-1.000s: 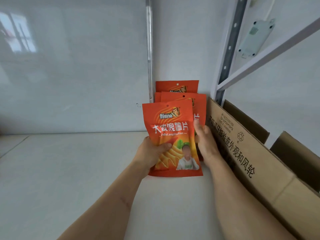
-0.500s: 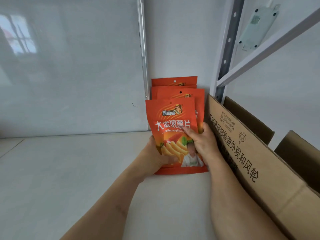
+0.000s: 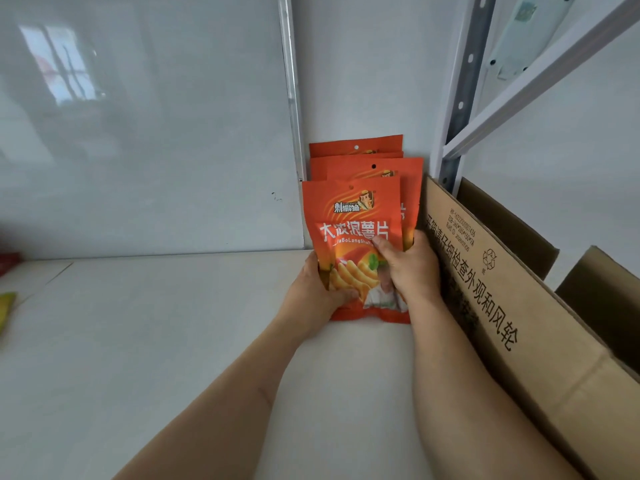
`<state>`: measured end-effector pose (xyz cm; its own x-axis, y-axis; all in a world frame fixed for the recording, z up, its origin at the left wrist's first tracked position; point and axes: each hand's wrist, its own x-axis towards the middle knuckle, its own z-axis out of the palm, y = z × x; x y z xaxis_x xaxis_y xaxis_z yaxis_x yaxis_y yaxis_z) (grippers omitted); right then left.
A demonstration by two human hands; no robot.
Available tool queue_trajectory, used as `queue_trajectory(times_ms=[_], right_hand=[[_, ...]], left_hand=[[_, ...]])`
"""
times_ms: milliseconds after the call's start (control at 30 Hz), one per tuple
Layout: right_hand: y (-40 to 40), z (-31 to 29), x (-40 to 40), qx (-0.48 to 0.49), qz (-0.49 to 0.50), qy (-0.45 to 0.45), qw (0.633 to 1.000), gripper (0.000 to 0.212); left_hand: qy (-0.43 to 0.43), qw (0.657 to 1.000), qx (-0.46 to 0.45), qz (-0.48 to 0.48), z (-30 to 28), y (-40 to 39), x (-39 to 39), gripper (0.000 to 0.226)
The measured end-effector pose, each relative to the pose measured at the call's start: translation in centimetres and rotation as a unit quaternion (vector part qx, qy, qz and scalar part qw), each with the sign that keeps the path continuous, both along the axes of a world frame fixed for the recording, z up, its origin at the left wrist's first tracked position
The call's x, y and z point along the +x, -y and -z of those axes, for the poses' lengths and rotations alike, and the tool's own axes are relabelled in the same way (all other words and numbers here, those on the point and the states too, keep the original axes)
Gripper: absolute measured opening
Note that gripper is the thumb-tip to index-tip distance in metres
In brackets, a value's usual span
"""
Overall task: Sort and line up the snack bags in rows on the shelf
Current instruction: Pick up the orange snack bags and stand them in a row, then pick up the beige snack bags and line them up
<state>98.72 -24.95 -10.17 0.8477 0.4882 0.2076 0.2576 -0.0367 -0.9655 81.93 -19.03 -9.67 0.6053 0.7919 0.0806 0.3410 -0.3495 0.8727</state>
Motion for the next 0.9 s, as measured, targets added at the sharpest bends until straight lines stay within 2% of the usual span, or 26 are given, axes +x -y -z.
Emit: queue_trajectory(times_ms=[167,233,300,367,467,567,700,833,900], right_hand=[[0.2,-1.2,-1.4,-0.095,0.084,0.102,0.987,0.083],[0.5,-1.6,-2.4,-0.139,0.114,0.169,0.969,0.089],[0.8,-2.0,-3.7,-0.168,0.141,0.262,0.94,0.075],[0.7,-2.4,-5.2,-0.158,0.138,0.362,0.908,0.055],[-0.5,-2.2,-8.3,-0.14,0.063,0.492,0.857,0.029],[-1.7,-1.6,-12.5,-0.143,-0.009,0.564,0.813,0.013],[-3.8,-1.4,-19.3,-0.148,-0.076,0.591,0.789,0.008],[-6.5,-1.7,-27.1,-0.16,-0.126,0.583,0.786,0.008],[-7.8,-2.0,-31.0,-0.158,-0.145,0.577,0.788,0.014]], left_hand=[[-0.034,0.999,-0.014,-0.036,-0.2,0.4,-1.3,0.102],[-0.042,0.998,-0.017,-0.05,-0.3,0.5,-2.5,0.101],[-0.047,0.997,-0.002,-0.066,-0.2,0.5,-4.1,0.087],[-0.085,0.991,0.055,-0.083,-0.3,0.2,-6.1,0.067],[-0.182,0.962,0.175,-0.106,-0.8,-0.5,-9.8,0.048],[-0.253,0.922,0.265,-0.127,-1.4,-1.3,-14.1,0.042],[-0.288,0.881,0.341,-0.156,-2.1,-2.6,-21.0,0.039],[-0.284,0.877,0.339,-0.186,-2.6,-4.2,-28.7,0.037],[-0.272,0.879,0.334,-0.205,-2.8,-5.1,-32.6,0.037]])
